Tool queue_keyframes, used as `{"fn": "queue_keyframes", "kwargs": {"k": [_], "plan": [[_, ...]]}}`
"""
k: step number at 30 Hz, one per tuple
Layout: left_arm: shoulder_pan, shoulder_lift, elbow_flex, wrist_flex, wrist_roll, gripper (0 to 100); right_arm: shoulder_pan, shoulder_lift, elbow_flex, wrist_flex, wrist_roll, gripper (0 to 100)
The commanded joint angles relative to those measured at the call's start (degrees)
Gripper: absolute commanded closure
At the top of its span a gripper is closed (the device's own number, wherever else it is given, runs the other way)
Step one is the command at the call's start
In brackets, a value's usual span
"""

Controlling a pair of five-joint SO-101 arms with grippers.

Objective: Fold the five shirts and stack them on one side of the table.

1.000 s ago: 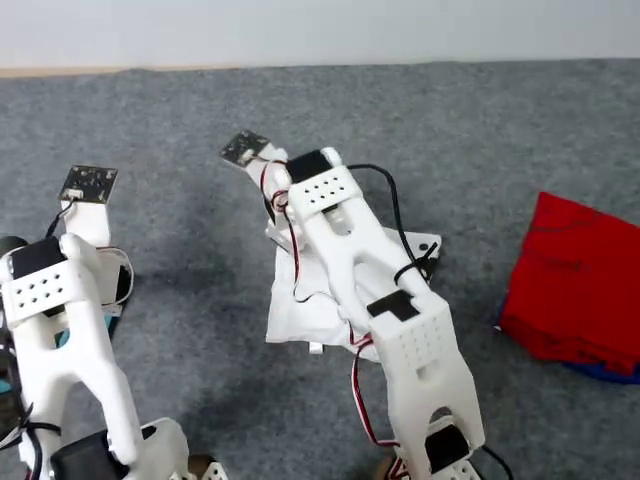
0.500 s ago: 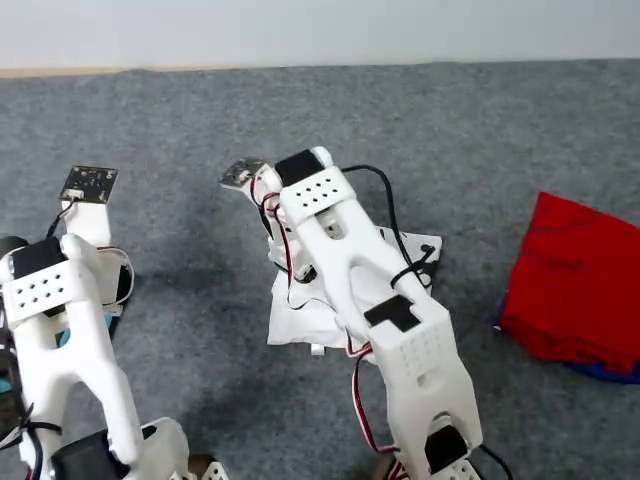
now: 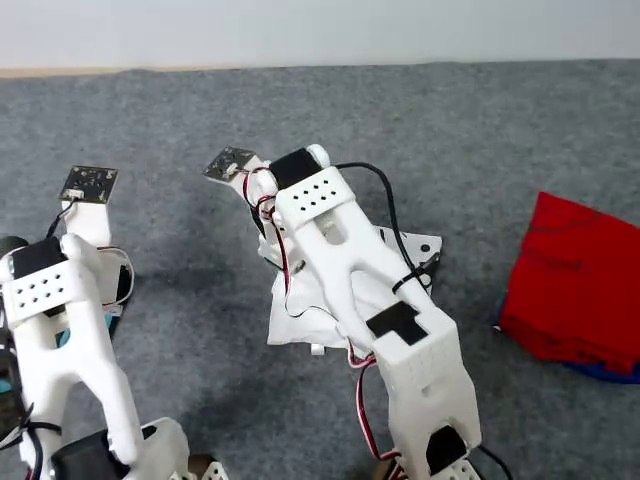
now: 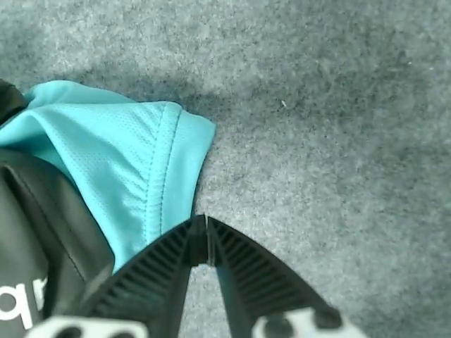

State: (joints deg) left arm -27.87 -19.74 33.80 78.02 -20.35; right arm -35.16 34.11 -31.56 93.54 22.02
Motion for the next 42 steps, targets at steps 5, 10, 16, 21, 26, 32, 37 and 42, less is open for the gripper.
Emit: {"fn": "queue_keyframes", "kwargs": {"k": [5, 10, 16, 21, 26, 32, 37, 42], "plan": [[-0.3, -2.1, -0.2, -0.9, 0.1, 99, -1.6, 3.6, -0.4, 2.8, 0.3, 98.8], [-0.3, -2.1, -0.2, -0.9, 0.1, 99, -4.9, 3.2, -0.1, 9.4, 0.2, 98.8], [-0.1, -2.0, -0.1, -1.8, 0.1, 99, -9.9, -1.0, 4.4, 9.3, -2.1, 98.8], [-0.1, -2.0, -0.2, -2.1, 0.1, 99, -10.7, -2.9, 6.4, 9.3, -1.9, 98.8], [-0.1, -2.0, -0.2, -2.1, 0.1, 99, -7.3, -7.8, 5.5, 9.2, -1.8, 98.8], [0.0, -2.0, -0.2, -2.1, 0.1, 99, -1.8, -8.7, 5.6, 9.2, -1.7, 98.8], [0.0, -2.0, -0.1, -2.1, 0.1, 99, 0.2, -3.2, 5.8, 9.0, -1.7, 98.8], [0.0, -2.0, -0.1, -1.9, 0.1, 99, -3.9, 2.2, 5.8, 9.1, -2.2, 98.8]]}}
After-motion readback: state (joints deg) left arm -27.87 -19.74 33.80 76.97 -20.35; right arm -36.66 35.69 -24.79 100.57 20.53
